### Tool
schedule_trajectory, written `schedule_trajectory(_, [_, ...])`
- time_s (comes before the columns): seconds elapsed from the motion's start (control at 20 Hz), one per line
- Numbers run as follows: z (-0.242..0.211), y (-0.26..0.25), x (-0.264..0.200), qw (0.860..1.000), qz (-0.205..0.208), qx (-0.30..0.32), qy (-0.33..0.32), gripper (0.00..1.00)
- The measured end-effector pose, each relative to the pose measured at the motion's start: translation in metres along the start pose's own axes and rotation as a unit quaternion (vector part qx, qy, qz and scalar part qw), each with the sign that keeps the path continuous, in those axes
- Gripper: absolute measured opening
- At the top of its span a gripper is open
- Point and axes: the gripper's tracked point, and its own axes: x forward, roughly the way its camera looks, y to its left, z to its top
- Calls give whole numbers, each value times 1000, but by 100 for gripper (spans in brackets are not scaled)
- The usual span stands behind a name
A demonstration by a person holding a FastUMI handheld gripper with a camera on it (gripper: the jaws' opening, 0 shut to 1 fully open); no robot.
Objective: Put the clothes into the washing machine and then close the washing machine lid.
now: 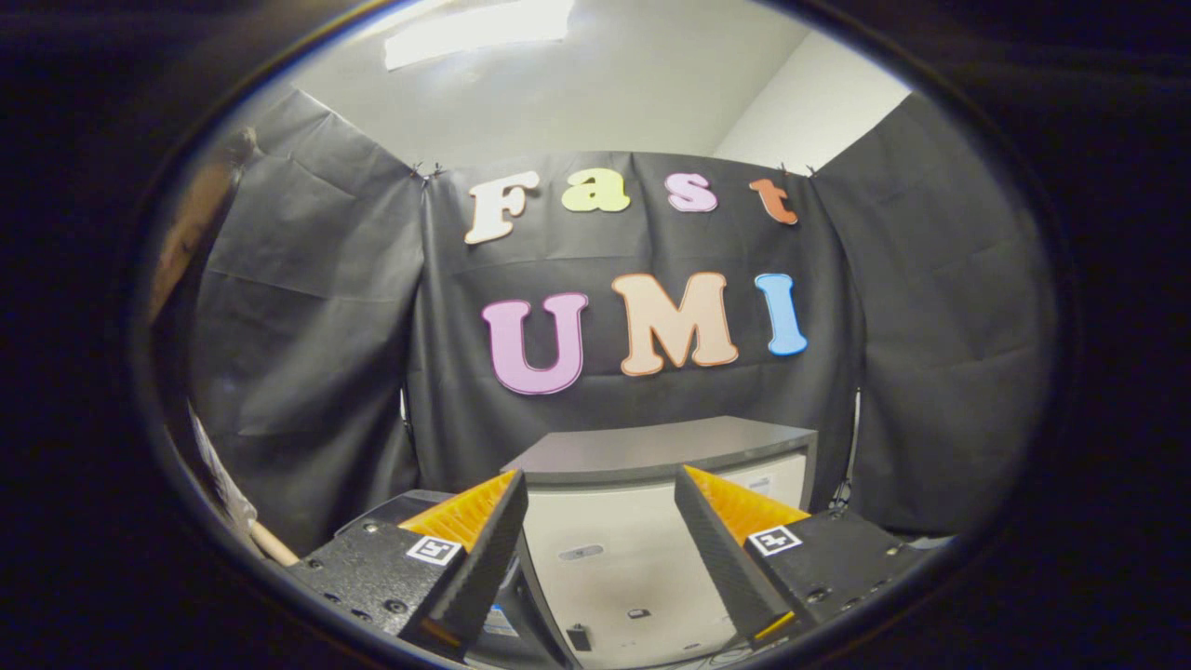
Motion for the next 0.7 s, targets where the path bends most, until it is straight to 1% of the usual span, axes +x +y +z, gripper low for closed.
schedule_trajectory(0.15, [-11,-9,-12,1000,2,2,8,96])
schedule_trajectory(0.45, [-45,-21,-29,1000,19,-13,19,96])
schedule_trajectory(0.7, [-76,-33,-39,999,34,-4,6,96])
